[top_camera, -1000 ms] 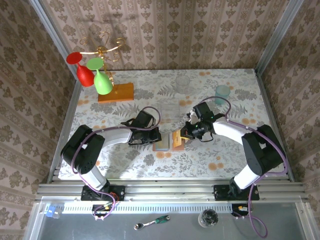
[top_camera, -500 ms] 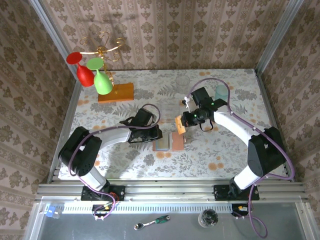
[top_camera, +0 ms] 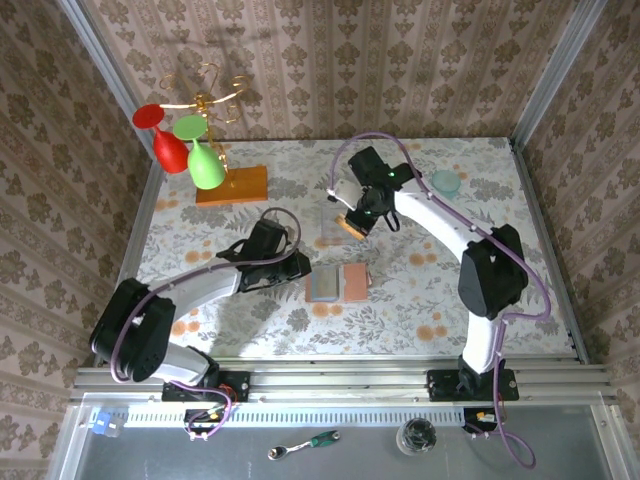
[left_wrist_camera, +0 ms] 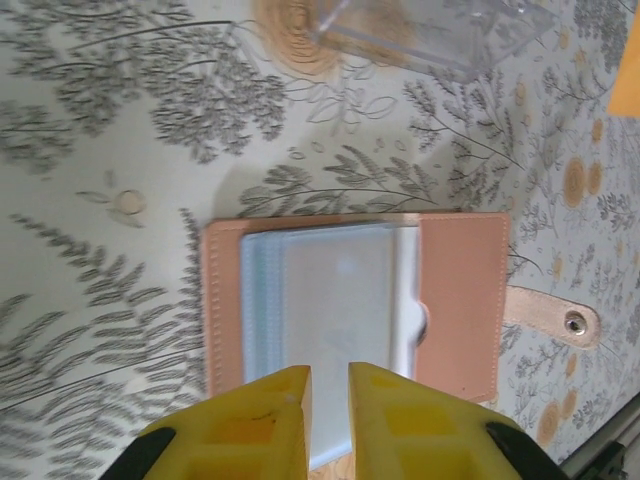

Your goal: Take the credit cards out of the card holder

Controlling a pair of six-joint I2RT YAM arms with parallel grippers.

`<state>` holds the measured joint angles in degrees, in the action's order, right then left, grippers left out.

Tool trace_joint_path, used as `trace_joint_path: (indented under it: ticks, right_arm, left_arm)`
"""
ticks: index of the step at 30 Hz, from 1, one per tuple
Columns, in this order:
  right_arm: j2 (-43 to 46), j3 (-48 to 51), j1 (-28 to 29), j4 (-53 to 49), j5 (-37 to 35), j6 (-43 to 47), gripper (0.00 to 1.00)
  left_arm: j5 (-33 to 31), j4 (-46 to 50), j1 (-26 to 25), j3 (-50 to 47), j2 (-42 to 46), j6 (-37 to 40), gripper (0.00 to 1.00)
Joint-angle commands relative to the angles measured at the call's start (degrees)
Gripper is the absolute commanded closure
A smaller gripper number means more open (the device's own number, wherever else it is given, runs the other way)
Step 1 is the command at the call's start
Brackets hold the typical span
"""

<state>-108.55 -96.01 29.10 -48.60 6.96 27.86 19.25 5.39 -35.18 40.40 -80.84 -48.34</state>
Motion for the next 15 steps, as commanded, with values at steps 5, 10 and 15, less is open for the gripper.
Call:
trace_joint_path:
  ticks: [5,10,15]
  right_arm:
    - [-8.0,-12.2,0.9,-8.6,-3.9,15.1,1.0]
    - [-13.5,-18.9,1.0,-11.9,-3.6,18.4,1.0]
    - [-19.8,-26.6,1.1,-18.0,-2.4,21.3,1.0]
  left_arm:
    - [-0.5,2.2,3.1,-3.6,5.0,1.0,0.81]
    - [0.7,1.5,4.7,-5.0,6.4,0.5,0.8]
    - [1.3,0.9,5.4,-5.7,6.6,0.3,0.8]
